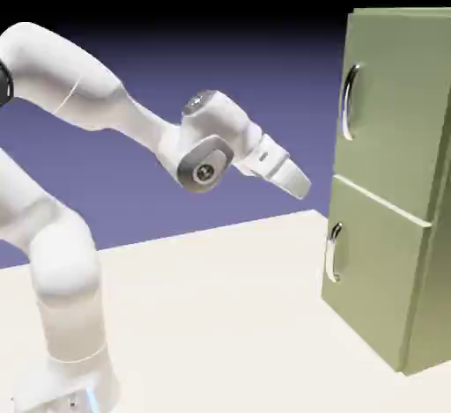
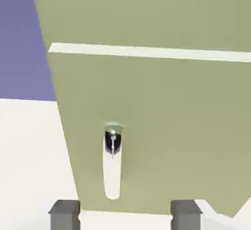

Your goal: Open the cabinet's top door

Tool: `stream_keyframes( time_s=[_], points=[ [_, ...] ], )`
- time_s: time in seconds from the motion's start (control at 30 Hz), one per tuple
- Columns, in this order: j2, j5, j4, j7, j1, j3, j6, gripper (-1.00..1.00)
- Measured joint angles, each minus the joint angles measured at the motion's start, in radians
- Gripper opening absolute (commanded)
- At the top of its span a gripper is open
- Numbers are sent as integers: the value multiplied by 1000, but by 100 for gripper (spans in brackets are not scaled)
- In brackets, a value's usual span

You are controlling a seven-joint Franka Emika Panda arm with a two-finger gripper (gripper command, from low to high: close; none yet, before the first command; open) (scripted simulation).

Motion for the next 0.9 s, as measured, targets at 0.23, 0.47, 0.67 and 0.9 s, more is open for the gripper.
stream_keyframes(
  time_s=[0.23, 0.47, 0.67, 0.9],
  points=[
    [253, 304, 50, -146, 213, -252, -75, 0],
    [506, 609, 99, -293, 424, -504, -151, 0],
    [722, 870, 142, -419, 609, -720, -215, 0],
    [975, 1174, 192, -565, 822, -973, -291, 0]
  ],
)
